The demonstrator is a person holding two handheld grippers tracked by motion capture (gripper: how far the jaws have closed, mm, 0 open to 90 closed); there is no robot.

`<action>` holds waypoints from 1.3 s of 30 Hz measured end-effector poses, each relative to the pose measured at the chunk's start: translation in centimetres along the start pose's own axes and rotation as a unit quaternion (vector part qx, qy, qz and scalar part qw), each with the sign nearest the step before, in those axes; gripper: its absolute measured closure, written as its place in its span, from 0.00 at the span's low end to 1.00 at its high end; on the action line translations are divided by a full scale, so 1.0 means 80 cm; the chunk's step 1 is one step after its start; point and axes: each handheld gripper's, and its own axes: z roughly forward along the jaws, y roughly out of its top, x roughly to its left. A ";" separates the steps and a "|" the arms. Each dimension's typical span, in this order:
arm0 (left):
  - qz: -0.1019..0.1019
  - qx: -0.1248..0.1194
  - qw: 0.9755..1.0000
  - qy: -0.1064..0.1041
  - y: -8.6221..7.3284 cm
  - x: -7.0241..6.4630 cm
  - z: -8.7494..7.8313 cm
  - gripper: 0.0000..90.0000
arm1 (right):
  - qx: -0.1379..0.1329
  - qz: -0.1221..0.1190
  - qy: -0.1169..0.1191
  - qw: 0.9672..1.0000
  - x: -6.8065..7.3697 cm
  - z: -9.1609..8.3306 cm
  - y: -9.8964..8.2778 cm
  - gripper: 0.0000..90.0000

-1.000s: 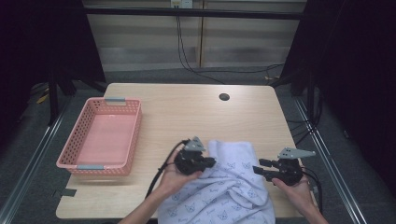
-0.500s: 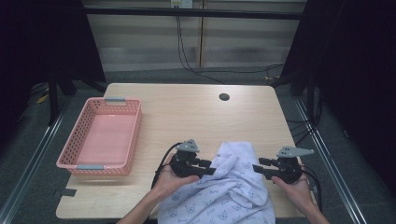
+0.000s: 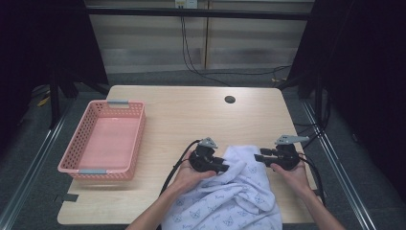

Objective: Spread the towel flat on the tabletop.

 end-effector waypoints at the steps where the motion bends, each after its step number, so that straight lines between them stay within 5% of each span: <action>1: 0.004 0.004 1.000 0.003 0.000 -0.002 0.003 0.61 | 0.001 0.001 -0.002 1.000 -0.002 0.002 0.000 0.63; 3: 0.007 0.004 1.000 0.007 0.000 -0.005 0.004 0.62 | 0.006 0.002 -0.003 1.000 -0.007 0.008 0.001 0.62; 5: 0.040 0.015 0.999 0.028 0.000 -0.011 0.007 0.72 | 0.010 -0.001 -0.004 1.000 -0.010 0.014 0.002 0.61; 7: 0.044 0.010 0.999 0.028 -0.002 -0.014 0.006 0.87 | 0.012 0.000 -0.007 1.000 -0.013 0.020 0.004 0.60; 10: 0.028 -0.001 1.000 0.012 -0.002 -0.012 0.002 0.91 | 0.021 0.008 -0.007 1.000 -0.015 0.029 0.008 0.58; 15: 0.019 -0.019 1.000 0.016 -0.001 -0.006 -0.020 0.94 | 0.022 0.001 -0.014 1.000 -0.017 0.039 0.012 0.57; 18: 0.003 -0.052 0.999 0.007 0.001 0.000 -0.040 0.94 | 0.025 0.003 -0.021 0.999 -0.022 0.046 0.013 0.57; 23: -0.004 -0.087 0.996 0.023 0.008 0.010 -0.070 0.94 | 0.030 -0.008 -0.021 0.999 -0.020 0.049 0.011 0.58; 30: -0.023 -0.118 0.991 0.050 0.000 0.024 -0.108 0.94 | 0.039 -0.018 0.002 0.999 -0.009 0.047 0.010 0.94; 34: -0.034 -0.133 0.989 0.063 -0.003 0.035 -0.133 0.94 | 0.029 -0.005 0.019 0.999 -0.011 0.035 0.015 0.96; 39: -0.040 -0.155 0.984 0.078 -0.005 0.042 -0.157 0.94 | -0.015 0.013 0.014 1.000 -0.023 -0.003 0.033 0.96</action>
